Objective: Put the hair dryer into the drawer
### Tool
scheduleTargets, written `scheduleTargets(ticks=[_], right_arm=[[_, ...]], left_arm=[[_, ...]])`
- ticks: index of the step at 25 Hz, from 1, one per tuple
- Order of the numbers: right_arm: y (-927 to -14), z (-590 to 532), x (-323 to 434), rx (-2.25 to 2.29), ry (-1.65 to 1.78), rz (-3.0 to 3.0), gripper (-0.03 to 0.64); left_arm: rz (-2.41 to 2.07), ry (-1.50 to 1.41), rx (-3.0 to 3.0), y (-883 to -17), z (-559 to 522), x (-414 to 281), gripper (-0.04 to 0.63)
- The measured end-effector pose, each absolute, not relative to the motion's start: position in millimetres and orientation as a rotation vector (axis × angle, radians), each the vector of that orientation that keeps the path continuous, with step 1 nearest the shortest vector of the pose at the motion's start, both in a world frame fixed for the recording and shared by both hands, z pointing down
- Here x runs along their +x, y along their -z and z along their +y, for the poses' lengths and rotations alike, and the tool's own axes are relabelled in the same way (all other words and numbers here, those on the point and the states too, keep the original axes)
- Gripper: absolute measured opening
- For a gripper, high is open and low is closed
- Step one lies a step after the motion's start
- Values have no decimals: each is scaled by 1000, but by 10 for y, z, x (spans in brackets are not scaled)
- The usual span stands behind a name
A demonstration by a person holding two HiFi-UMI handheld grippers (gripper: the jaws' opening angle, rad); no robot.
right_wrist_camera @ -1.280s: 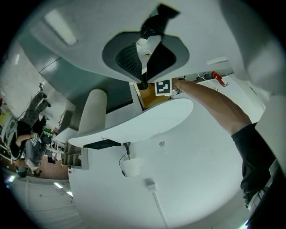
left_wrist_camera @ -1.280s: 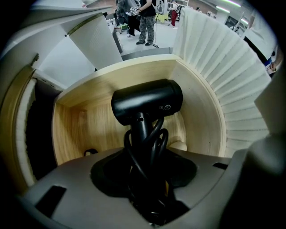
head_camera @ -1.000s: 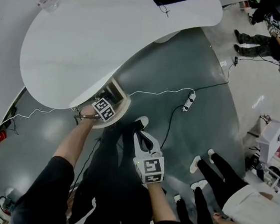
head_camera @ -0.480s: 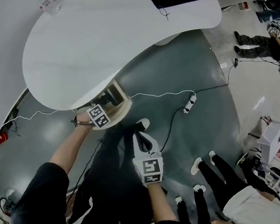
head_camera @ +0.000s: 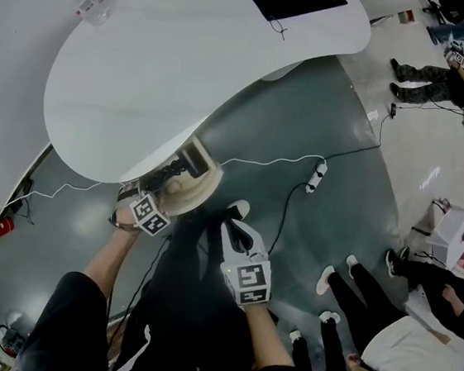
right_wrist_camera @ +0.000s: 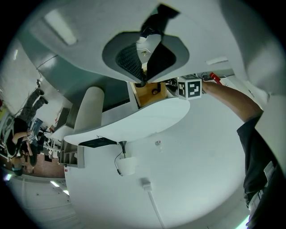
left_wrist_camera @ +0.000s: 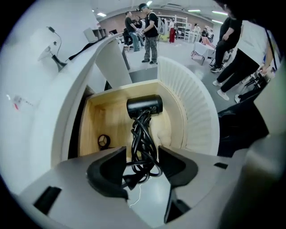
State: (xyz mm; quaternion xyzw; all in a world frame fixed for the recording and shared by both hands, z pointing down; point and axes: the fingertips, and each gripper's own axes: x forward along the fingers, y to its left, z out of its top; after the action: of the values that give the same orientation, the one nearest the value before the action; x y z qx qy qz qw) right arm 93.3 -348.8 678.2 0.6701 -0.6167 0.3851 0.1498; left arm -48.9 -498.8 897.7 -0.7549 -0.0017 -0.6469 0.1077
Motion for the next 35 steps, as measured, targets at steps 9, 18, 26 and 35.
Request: scheduleTargets(ticks=[9, 18, 26, 35], right_arm=[[-6763, -3512, 872, 1915, -1094, -1782, 23], [-6805, -3433, 929, 1924, -1056, -1772, 23], [-6777, -3419, 902, 1922, -1059, -1771, 23], [-6692, -3474, 928, 1917, -1000, -1778, 23]], left_arm=[[76, 1896, -2292, -8993, -5023, -483, 207], [139, 1795, -2343, -8941, -5080, -395, 97], [153, 1804, -2331, -9004, -5135, -347, 91], [239, 1766, -2361, -8945, -5147, -360, 92]])
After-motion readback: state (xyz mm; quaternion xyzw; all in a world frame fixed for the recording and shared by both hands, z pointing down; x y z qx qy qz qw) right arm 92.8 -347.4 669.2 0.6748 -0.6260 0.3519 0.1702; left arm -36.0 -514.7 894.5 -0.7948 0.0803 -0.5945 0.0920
